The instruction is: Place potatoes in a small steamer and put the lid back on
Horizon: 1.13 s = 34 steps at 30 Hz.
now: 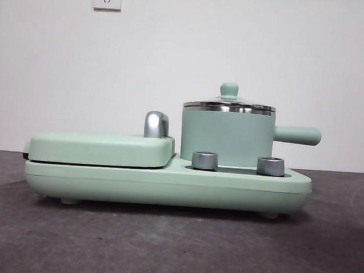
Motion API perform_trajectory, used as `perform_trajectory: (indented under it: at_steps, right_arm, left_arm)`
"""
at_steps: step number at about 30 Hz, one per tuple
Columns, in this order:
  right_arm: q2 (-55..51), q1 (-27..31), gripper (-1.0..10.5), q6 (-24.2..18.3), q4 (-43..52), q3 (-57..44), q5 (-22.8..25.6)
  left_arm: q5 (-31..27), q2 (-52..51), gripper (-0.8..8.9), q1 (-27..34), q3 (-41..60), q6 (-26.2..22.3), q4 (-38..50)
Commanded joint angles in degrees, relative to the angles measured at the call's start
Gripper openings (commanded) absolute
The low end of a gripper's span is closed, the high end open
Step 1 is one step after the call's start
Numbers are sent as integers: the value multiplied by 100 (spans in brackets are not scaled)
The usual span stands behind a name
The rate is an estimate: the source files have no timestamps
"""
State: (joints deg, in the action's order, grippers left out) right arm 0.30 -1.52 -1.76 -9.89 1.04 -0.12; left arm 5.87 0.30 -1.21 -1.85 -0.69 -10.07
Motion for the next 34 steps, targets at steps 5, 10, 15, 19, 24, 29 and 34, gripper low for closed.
perform_trajectory:
  at_steps: [5,10,15,19,24,29,34]
  right_arm:
    - [-9,0,17,-63,79,-37,-2]
    - [-9,0,17,-61,103,-35,-2]
    - [-9,0,17,-63,101,-35,-2]
    - [-9,0,17,-63,101,-35,2]
    - [-9,7,17,-63,101,-35,9]
    - [-9,59,17,-63,98,-35,9]
    - [-9,184,17,-61,96,-35,9]
  left_arm:
    - [-9,-11,5,-2,105,-74,-50]
    - [-9,-11,5,-2,105,-74,-50]
    - [-9,-11,5,-2,105,-74,-50]
    - [-9,-11,5,-2,105,-74,-50]
    - [-9,-11,5,-2,105,-74,-50]
    - [-9,-11,5,-2,105,-74,-48]
    - [-7,-11,5,-2,105,-74,-42]
